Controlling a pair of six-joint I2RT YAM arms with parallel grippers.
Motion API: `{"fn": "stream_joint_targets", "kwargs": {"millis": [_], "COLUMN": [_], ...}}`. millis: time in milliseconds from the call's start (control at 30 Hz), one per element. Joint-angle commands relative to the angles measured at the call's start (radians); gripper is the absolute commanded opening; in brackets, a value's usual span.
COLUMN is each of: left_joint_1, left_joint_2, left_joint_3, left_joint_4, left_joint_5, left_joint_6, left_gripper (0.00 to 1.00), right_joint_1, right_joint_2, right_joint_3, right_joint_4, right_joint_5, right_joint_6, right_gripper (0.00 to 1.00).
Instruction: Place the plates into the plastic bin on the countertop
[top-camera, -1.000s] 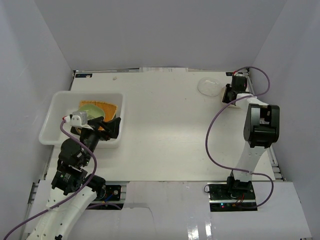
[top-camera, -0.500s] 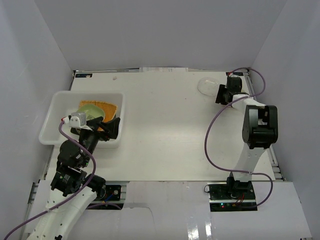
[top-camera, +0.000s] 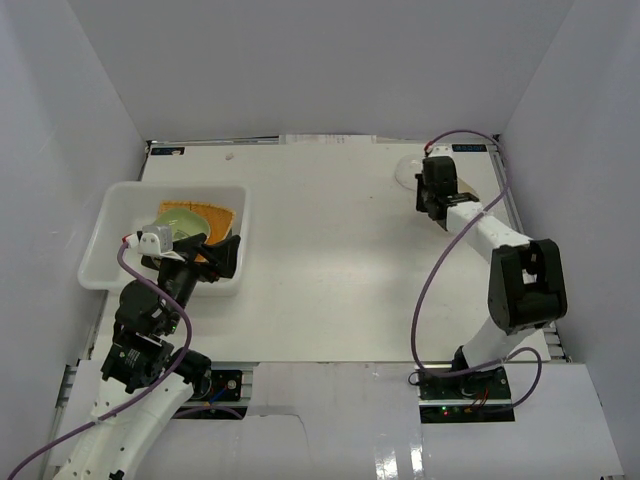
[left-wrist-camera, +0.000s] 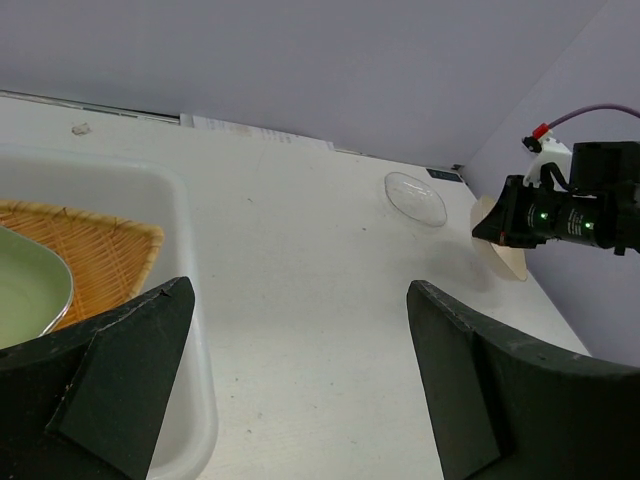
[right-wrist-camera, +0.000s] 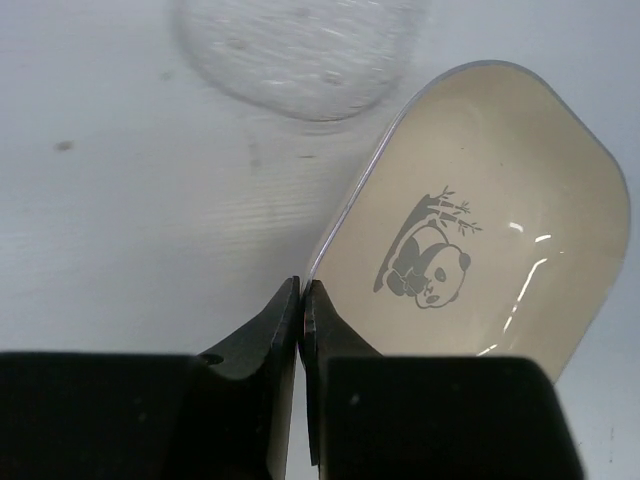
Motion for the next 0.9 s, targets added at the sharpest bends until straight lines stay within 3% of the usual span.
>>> {"fn": "stream_joint_targets", "kwargs": {"millis": [0,133,333,433,633,767,867], "left_joint_1": [-0.002,0.015,0.018,0.018,0.018,0.018,0.018], "left_joint_2": [0.004,-0.007,-0.039,-0.044,-0.088,-0.107,-0.104], "left_joint_3": [0.013,0.042,0.187,0.289,0.347,0.361,0.372], "left_joint_4": [0.002,0.014,0.088,0.120,0.177,0.131,0.090], "left_joint_5": [-0.034,-0.093,-0.130,-0.140,-0.142,-0.153,-0.153], "left_joint_6": [0.003,-0.027,-0.037,-0.029,-0.026,-0.021,-0.020], "left_gripper": [0.98,0.98,0.98,0.98,0.98,0.98,0.98], "right_joint_1": [0.170,0.487,0.800,0.882,0.948,0.996,1.029], "right_joint_2": [-0.130,-0.130,0.040,0.171,0.440,0.629,0.736], "right_joint_3": [-0.031,0.049,0.322,0.484,0.807,1.073,1.181], "right_joint_4": [0.083,0.138,0.239,0.265,0.272,0.223,0.226], "right_joint_5": [-0.016,-0.028,-0.095,-0.181,-0.368,-0.344,-0.310], "right_joint_6": [0.005,-0.033,-0.207,-0.263,-0.355,-0.403,-0.433], "right_gripper": [0.08,0.08,0.08,0.08,0.08,0.08,0.08]}}
